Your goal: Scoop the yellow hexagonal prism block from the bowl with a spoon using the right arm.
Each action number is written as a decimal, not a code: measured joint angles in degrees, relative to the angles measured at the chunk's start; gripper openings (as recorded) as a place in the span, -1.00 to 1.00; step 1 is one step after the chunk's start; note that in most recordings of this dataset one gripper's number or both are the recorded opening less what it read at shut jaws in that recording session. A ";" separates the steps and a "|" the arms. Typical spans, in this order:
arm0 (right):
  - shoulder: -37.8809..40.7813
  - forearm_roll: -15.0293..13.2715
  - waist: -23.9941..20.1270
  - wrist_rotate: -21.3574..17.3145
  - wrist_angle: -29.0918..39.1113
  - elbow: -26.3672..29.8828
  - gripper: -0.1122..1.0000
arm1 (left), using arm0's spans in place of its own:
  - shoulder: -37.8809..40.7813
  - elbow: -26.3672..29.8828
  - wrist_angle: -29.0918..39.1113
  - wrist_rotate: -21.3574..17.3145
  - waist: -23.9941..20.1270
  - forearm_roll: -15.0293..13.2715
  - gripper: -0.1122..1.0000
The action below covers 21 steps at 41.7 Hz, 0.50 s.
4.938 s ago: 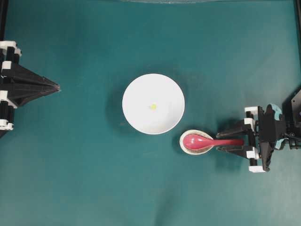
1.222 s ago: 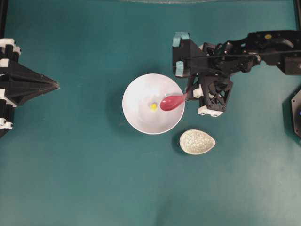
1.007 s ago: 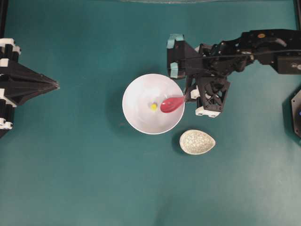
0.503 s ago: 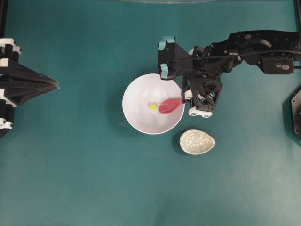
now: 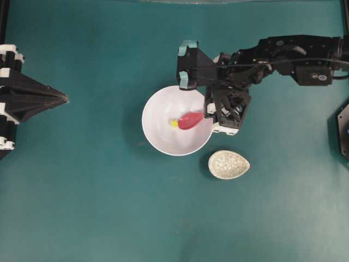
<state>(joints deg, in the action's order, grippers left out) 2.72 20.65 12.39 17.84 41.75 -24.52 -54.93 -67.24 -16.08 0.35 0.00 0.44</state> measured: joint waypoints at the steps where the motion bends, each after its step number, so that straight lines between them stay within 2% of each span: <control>1: 0.09 0.00 0.09 0.09 -0.09 0.26 -0.36 | 0.00 0.00 0.00 0.00 0.00 0.09 -0.74; 21: 1.93 0.00 -1.23 -0.09 -2.11 2.46 -0.36 | 0.00 0.00 0.00 0.00 0.00 0.09 -0.74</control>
<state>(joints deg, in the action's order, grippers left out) 4.66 20.65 11.16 17.75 39.64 -22.06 -54.93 -67.24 -16.08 0.35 0.00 0.53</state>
